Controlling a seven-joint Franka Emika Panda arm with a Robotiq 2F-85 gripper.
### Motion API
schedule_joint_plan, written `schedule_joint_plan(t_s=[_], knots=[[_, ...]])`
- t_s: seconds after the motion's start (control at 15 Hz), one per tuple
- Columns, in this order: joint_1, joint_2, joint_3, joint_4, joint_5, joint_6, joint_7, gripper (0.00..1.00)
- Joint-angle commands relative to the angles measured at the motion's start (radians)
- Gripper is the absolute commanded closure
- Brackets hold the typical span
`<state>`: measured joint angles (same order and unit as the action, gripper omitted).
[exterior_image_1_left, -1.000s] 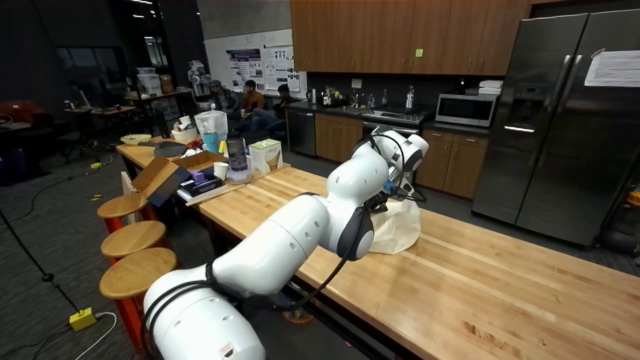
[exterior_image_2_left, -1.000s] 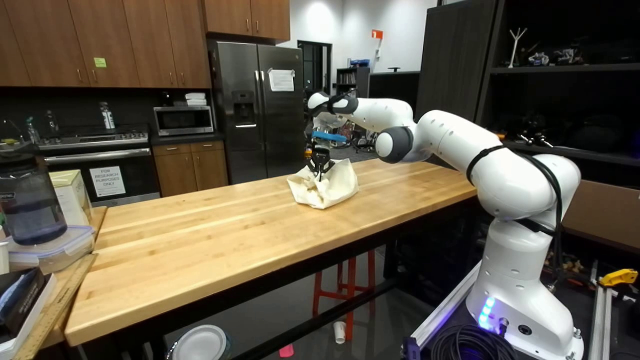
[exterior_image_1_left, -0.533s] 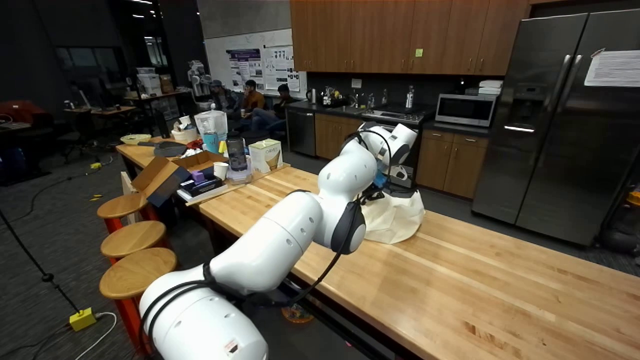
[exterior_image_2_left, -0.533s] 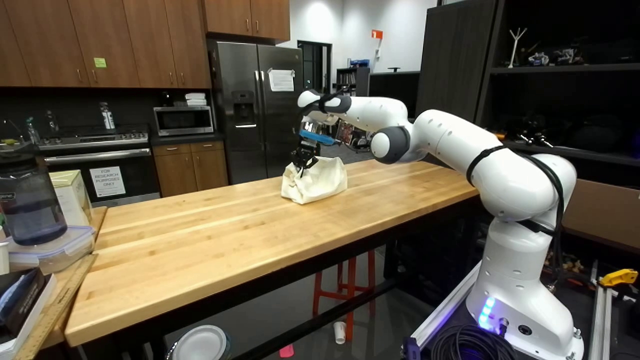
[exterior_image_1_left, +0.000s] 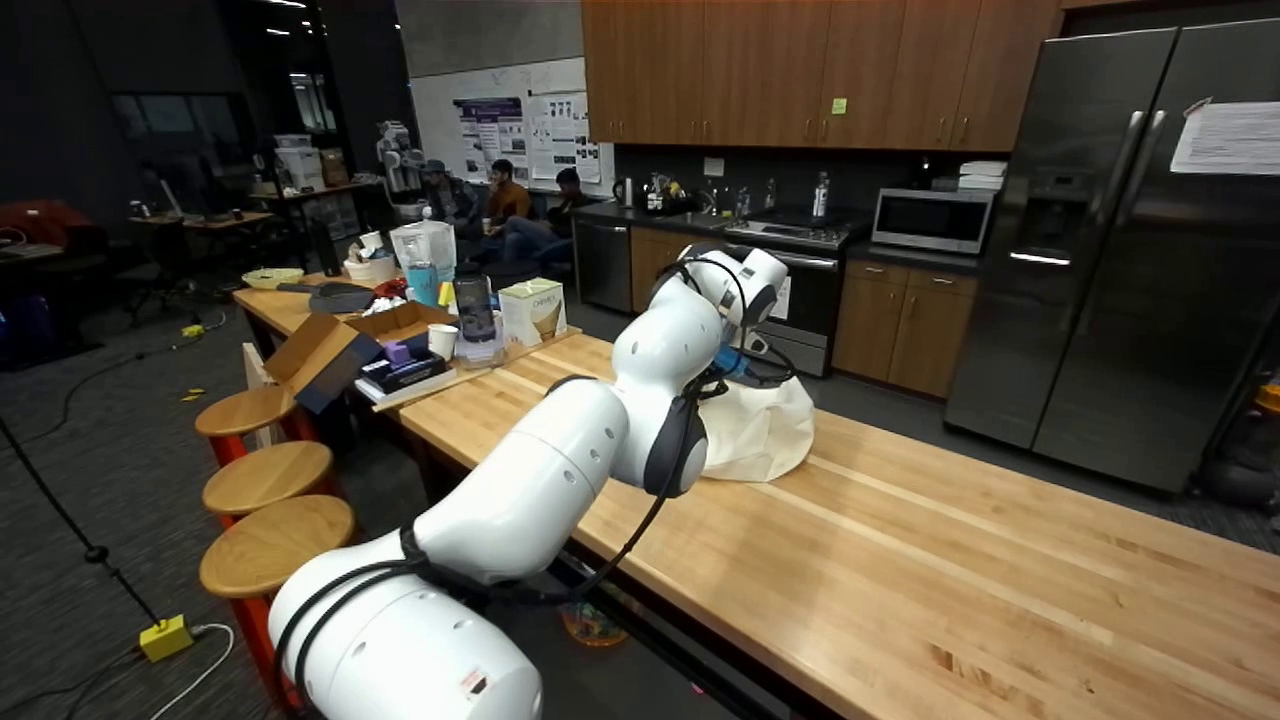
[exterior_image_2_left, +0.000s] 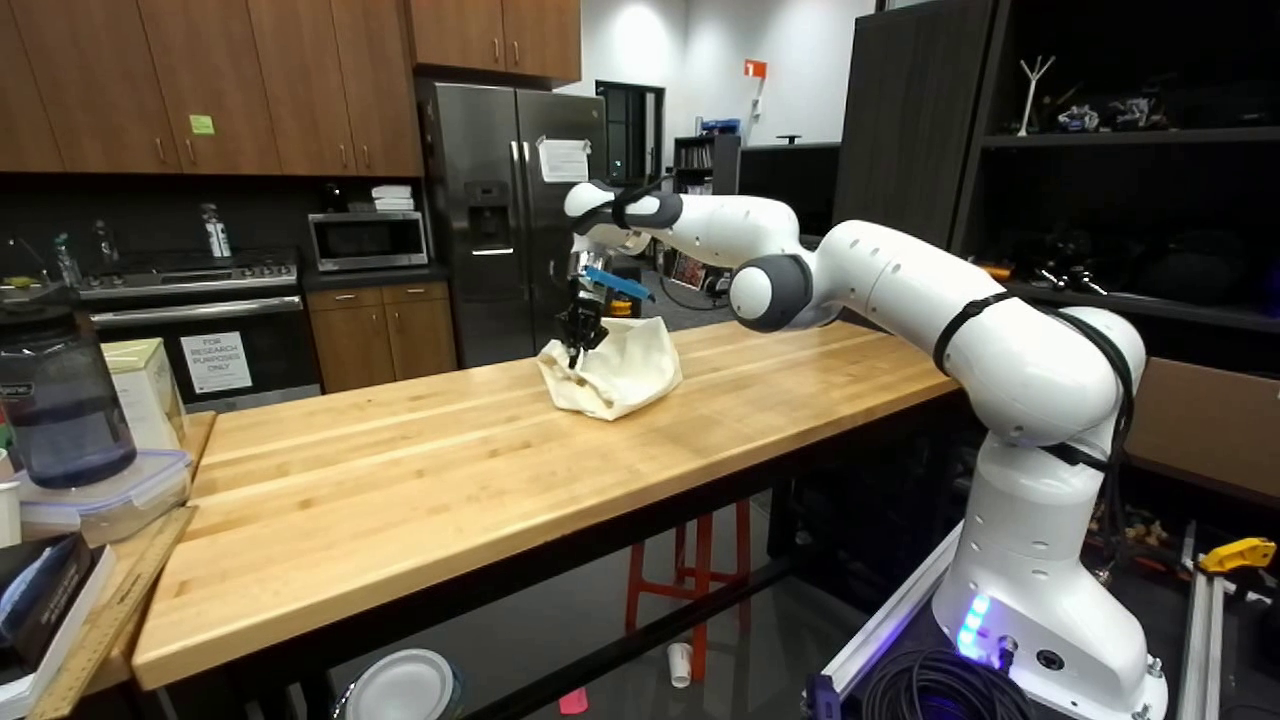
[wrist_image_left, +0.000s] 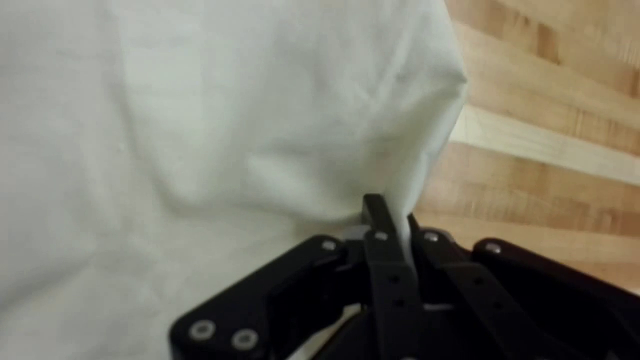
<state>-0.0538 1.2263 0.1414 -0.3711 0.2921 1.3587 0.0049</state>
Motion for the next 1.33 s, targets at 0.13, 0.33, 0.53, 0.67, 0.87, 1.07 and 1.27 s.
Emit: schedule_joint_plan(t_s=[0.13, 0.33, 0.53, 0.67, 0.87, 1.07, 1.27], knots=[[-0.068, -0.022, 0.003, -0.018, -0.011, -0.236, 0.039, 0.99], [-0.091, -0.030, -0.032, -0.017, -0.032, -0.235, 0.163, 0.99], [-0.103, -0.042, -0.055, -0.025, -0.045, -0.185, 0.283, 0.99], [-0.098, -0.049, -0.071, -0.025, -0.058, -0.138, 0.360, 0.99], [-0.065, -0.058, -0.095, -0.014, -0.092, -0.014, 0.443, 0.99], [-0.006, -0.065, -0.109, -0.008, -0.136, 0.135, 0.455, 0.99], [0.065, -0.090, -0.094, -0.015, -0.166, 0.195, 0.352, 0.99]])
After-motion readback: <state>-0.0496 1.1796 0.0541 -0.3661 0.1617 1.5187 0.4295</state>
